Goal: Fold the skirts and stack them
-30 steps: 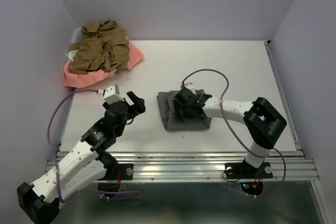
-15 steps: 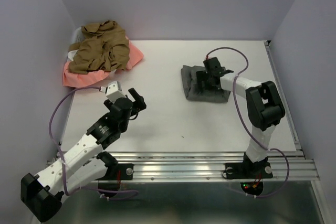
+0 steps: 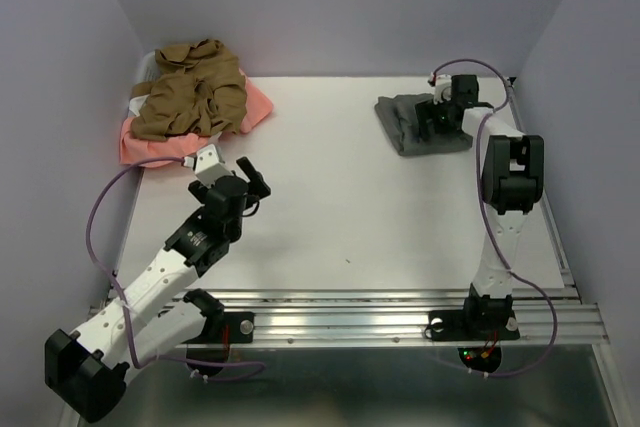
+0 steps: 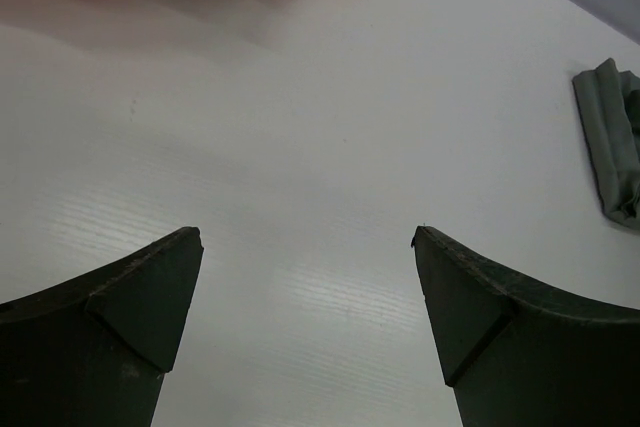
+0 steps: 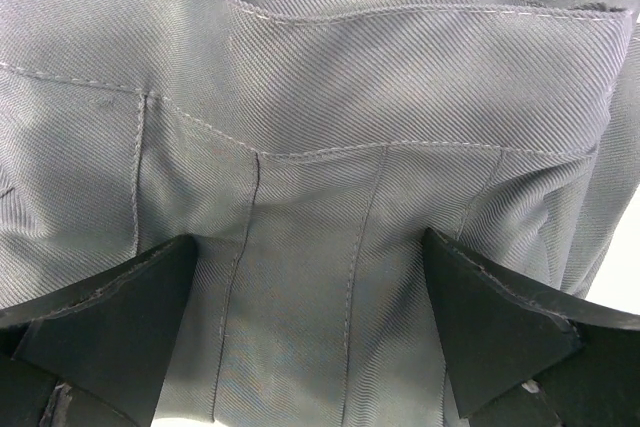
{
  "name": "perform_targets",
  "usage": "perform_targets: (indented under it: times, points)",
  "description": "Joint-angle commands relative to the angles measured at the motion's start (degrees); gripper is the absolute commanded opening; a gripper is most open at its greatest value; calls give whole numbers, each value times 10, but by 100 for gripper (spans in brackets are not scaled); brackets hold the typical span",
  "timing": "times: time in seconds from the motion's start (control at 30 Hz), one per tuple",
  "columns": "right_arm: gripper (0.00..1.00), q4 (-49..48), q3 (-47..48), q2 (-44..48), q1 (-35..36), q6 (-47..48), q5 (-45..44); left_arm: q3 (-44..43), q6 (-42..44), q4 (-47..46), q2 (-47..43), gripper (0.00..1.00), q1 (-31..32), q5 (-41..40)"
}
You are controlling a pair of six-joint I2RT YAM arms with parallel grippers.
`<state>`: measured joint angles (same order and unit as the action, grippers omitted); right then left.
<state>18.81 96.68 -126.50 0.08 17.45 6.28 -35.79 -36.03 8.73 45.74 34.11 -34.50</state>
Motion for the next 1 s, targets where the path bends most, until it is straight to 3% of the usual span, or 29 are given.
perform_targets:
  times: [0.0, 0.37, 0.57, 0.77, 0.97]
  points:
    - [100, 44, 66, -52, -47, 45, -7, -25, 17, -23, 13, 99, -18, -5]
    - [100, 84, 228, -149, -90, -26, -46, -33, 13, -21, 57, 99, -62, 25]
    - [100, 83, 263, -161, -106, -64, -77, -38, 6, -7, 66, 99, -77, 27]
    - [100, 64, 253, -122, -112, -45, -50, -48, 8, -3, 69, 99, -79, 29]
    - [100, 127, 328, -52, -112, -21, -21, -64, 15, -7, 64, 99, -80, 55]
